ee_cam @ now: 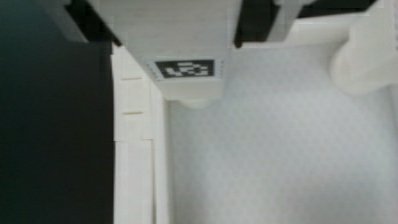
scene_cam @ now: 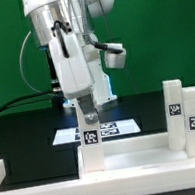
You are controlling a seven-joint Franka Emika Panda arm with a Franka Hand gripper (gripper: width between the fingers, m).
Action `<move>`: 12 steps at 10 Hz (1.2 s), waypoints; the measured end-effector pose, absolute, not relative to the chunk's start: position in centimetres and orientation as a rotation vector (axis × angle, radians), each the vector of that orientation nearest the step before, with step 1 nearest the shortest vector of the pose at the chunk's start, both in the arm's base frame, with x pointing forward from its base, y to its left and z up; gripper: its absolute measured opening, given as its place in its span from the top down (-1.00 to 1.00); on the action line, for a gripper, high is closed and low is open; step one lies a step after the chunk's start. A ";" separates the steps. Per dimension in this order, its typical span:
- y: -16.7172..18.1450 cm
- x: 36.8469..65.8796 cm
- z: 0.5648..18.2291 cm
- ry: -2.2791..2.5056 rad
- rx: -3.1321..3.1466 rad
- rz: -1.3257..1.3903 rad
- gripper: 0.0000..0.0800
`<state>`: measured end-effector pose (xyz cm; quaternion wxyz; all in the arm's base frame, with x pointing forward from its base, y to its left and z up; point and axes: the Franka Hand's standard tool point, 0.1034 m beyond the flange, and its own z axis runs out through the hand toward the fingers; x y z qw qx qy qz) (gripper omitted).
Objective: Assemble desk
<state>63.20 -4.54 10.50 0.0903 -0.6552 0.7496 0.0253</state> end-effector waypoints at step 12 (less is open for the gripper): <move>-4.9 62.4 9.9 0.590 -2.955 -0.020 -0.62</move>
Offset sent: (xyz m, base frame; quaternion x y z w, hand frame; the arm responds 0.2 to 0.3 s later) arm -0.0031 0.0060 -0.0009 0.0088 -0.0036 -0.3339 0.9426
